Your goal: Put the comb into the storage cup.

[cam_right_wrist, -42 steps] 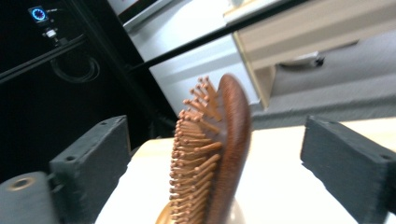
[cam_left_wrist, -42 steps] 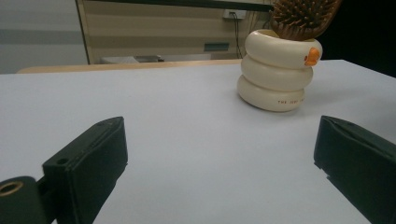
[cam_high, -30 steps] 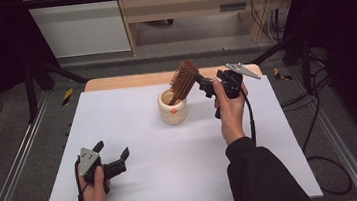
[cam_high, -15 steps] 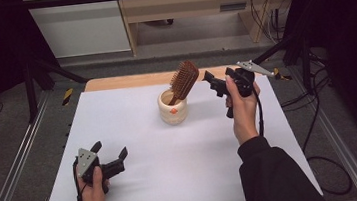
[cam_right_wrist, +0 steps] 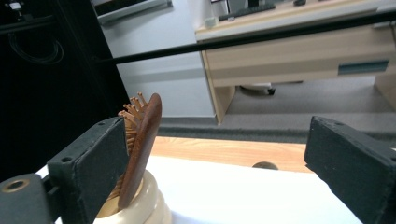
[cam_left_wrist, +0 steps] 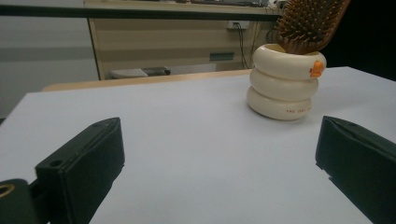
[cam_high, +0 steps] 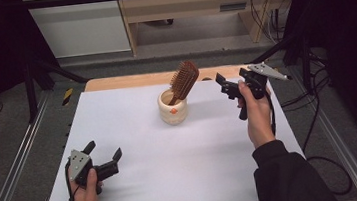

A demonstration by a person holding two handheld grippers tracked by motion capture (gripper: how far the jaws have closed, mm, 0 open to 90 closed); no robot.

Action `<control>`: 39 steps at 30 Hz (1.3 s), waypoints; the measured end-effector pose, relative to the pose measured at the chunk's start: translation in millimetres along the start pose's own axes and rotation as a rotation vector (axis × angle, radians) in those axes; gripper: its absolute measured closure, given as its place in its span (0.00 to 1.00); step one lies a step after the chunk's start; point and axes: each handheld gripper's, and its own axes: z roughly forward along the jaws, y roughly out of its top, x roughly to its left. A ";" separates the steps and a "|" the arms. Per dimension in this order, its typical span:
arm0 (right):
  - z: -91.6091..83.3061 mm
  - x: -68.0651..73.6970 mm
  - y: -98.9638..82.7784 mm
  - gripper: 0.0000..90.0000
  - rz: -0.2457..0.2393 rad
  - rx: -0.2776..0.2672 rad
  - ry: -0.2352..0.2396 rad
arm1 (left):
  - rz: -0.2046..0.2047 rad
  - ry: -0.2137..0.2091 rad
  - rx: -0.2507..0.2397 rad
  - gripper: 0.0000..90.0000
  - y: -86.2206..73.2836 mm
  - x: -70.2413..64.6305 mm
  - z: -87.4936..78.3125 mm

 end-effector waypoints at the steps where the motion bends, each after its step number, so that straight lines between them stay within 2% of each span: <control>1: -2.2 -0.7 -0.3 0.07 -0.011 0.002 0.009 | 0.000 -0.014 -0.006 0.02 0.4 1.3 -0.7; 4: -10.4 -4.6 -1.8 0.07 -0.028 -0.025 0.015 | 0.015 -0.015 -0.006 0.02 0.0 3.1 -1.3; 6: -15.5 -8.2 -3.2 0.07 -0.045 -0.042 0.004 | 0.001 -0.014 -0.005 0.02 -0.6 4.9 -2.5; 16: -42.0 -25.3 -9.9 0.05 -0.046 -0.089 -0.004 | -0.017 -0.014 -0.004 0.02 -5.3 9.1 -16.3; 19: -46.6 -27.4 -11.3 0.04 -0.030 -0.129 -0.009 | -0.024 -0.009 -0.011 0.02 -5.3 11.8 -18.4; 21: -48.3 -27.6 -12.6 0.04 -0.041 -0.130 -0.019 | -0.026 -0.001 -0.021 0.02 -4.7 13.0 -19.4; 30: -60.0 -30.8 -16.9 0.04 -0.056 -0.120 -0.009 | -0.022 0.003 -0.020 0.02 -5.0 14.0 -20.5; 39: -76.2 -33.8 -21.4 0.04 -0.089 -0.108 0.004 | -0.071 0.023 -0.047 0.02 -6.0 22.9 -28.8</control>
